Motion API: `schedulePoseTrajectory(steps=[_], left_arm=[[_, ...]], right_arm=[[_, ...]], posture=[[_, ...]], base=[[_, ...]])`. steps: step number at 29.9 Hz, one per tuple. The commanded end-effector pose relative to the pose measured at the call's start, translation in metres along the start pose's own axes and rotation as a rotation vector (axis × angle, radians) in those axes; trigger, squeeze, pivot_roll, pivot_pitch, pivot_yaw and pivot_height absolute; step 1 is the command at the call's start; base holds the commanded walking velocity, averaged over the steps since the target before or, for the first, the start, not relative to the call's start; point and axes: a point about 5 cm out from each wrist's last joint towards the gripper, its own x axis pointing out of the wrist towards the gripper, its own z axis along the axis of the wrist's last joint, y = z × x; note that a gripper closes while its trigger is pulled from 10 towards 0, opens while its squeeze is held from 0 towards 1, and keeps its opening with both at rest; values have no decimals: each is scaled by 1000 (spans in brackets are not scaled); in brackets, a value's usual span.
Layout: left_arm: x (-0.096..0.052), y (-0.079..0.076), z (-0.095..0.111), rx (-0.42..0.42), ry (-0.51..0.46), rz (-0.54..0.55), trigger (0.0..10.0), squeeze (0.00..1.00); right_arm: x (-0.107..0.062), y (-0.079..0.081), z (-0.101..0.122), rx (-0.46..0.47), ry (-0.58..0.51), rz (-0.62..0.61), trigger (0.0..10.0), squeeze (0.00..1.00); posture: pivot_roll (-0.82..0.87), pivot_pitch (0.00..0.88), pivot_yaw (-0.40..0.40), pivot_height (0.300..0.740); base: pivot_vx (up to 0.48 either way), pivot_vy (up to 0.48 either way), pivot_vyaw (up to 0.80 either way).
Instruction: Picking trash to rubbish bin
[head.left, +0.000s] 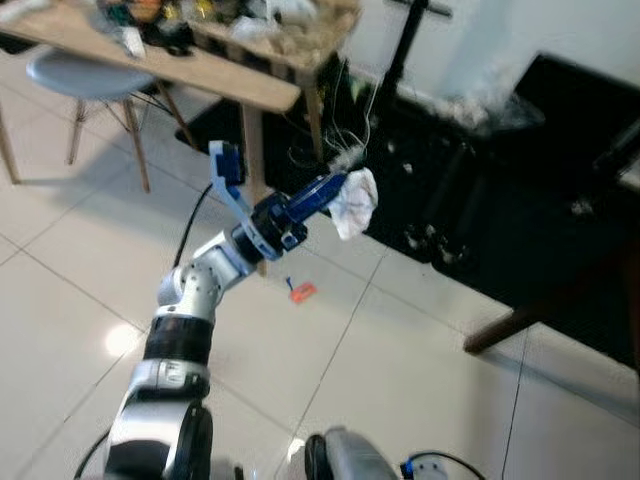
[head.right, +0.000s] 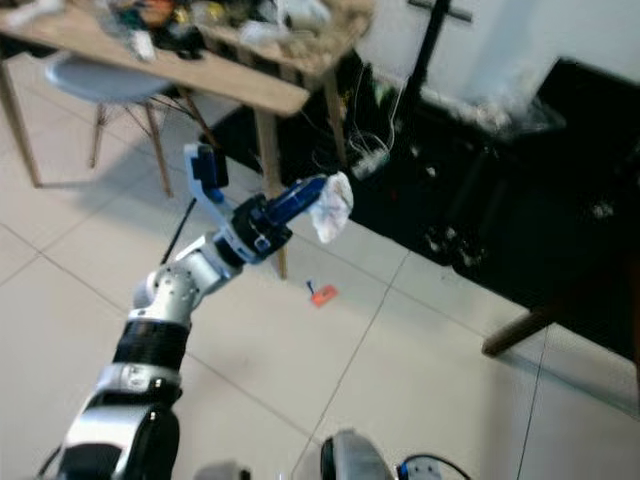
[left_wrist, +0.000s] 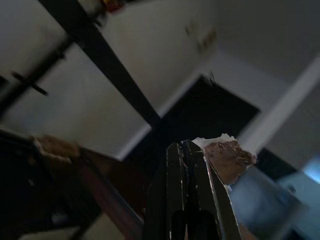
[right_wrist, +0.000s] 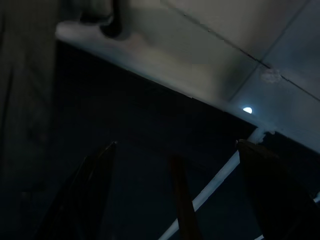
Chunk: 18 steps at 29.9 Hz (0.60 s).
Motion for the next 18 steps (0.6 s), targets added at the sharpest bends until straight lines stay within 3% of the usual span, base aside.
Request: schedulePoseTrajectory(steps=[1,10,14,15,18], left_arm=[[-4,4,-7,11,29,47,10000,0],[-20,20,-23,129,174,226,10000,0],[-40,32,-22,362,336,392,10000,0],[-46,35,-20,464,393,440,10000,0],[-53,40,-12,622,454,522,10000,0]], right_arm=[[0,-1,-5,8,10,-23,10000,0],[0,-4,-3,73,-32,-97,10000,0],[-1,-4,-1,123,-81,-127,10000,0],[-1,-5,0,127,-92,-133,10000,0],[-1,-5,2,129,-112,-140,10000,0]], posture=[[85,117,-64,740],[85,117,-64,740],[97,122,-61,740],[108,120,-67,740],[108,120,-67,740]], base=[[0,0,-763],[0,0,-763],[0,0,-763],[0,0,-763],[0,0,-763]])
